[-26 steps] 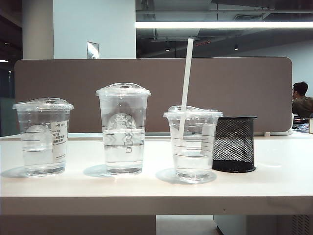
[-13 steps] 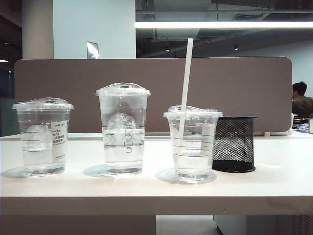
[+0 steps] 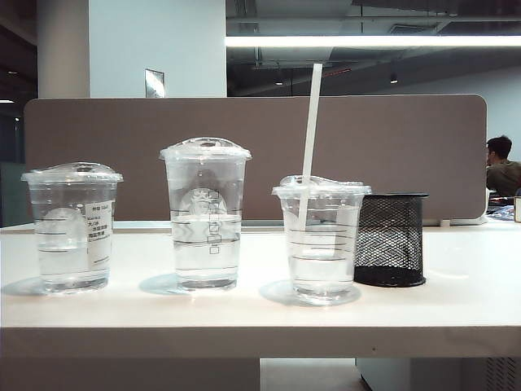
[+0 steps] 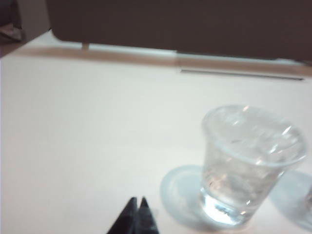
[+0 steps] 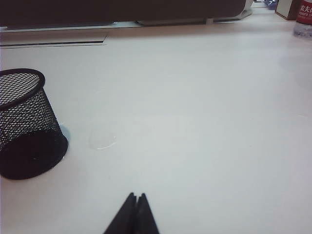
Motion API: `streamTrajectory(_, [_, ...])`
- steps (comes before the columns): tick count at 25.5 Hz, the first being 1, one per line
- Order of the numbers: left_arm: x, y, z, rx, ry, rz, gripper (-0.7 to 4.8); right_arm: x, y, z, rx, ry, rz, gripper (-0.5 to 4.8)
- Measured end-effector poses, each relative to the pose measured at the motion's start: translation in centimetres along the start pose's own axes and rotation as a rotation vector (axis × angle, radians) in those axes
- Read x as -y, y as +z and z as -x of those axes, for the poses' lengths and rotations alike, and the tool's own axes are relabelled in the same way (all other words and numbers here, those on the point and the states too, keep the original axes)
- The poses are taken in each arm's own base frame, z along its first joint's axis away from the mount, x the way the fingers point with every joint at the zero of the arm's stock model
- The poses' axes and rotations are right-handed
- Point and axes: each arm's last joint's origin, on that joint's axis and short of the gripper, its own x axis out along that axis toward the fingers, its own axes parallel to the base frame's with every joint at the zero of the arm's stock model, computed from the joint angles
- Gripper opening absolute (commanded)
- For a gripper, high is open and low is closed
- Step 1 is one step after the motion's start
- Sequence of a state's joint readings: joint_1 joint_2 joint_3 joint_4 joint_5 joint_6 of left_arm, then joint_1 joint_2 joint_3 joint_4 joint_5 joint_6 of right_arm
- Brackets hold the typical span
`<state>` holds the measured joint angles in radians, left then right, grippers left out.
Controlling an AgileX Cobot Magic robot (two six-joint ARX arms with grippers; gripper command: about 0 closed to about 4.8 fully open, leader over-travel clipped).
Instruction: Pick up the straw and insert it into the small coffee cup.
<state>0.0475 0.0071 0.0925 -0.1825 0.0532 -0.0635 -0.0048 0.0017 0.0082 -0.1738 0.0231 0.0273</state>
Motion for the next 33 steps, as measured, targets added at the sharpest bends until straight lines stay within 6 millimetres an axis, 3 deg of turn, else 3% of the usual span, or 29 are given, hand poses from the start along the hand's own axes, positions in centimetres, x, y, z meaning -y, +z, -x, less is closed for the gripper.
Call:
streamTrajectory(2, [-0.2, -1.9, -0.6, -0.054, 0.009, 0.004, -0.04, 0.0, 0.0, 0.0, 0.000, 0.000, 0.000, -0.05])
streamTrajectory(4, [-0.2, -2.7, -0.8, -0.081, 0.011, 0.006, -0.04, 0.0, 0.0, 0.0, 0.000, 0.000, 0.000, -0.05])
streamTrajectory(33, [-0.2, -2.7, -0.7, -0.076, 0.012, -0.018, -0.04, 0.0, 0.0, 0.0, 0.000, 0.000, 0.000, -0.05])
